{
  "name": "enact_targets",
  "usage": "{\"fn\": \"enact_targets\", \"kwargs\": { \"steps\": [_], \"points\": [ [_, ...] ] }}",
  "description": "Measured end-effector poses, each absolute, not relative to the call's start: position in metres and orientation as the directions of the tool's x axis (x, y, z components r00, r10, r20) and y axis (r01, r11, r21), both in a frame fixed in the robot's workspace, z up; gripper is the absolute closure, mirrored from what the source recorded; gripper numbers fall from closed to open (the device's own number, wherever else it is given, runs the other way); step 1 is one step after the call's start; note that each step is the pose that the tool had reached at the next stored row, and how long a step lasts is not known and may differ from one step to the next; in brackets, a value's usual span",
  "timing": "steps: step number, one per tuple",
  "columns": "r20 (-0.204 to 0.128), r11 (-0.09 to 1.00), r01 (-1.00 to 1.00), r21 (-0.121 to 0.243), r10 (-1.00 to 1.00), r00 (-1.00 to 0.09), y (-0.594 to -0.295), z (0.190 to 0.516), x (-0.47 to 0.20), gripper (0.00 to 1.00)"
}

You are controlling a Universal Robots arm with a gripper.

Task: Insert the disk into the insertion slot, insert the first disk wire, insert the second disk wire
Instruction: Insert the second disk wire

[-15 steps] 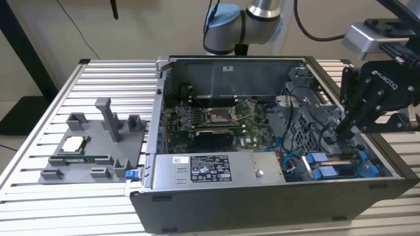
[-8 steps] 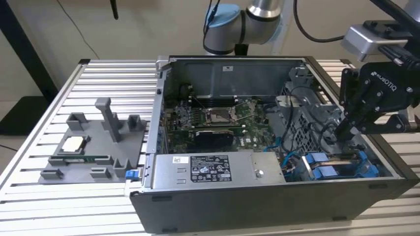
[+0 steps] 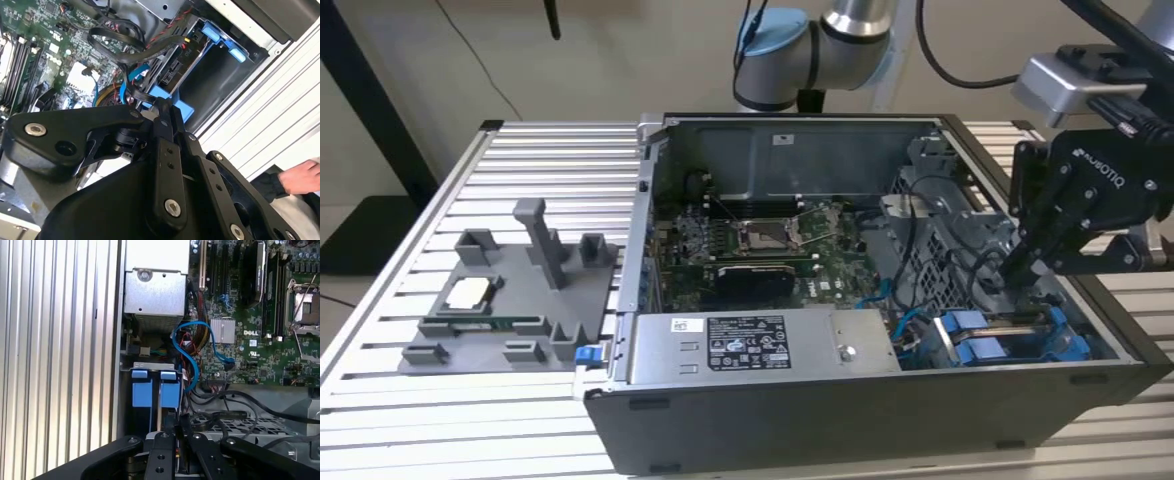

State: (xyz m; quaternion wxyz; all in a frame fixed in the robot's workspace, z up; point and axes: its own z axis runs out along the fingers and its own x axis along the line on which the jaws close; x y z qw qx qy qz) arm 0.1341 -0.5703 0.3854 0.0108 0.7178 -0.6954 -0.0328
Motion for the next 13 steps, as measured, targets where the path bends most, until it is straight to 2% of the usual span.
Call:
{"fn": "enact_targets", "kwargs": {
  "steps": [13],
  "points": [
    [-0.028,-0.032,-0.998,0.061,-0.999,0.031,-0.5703,0.3797,0.1341,0.84]
  ]
}}
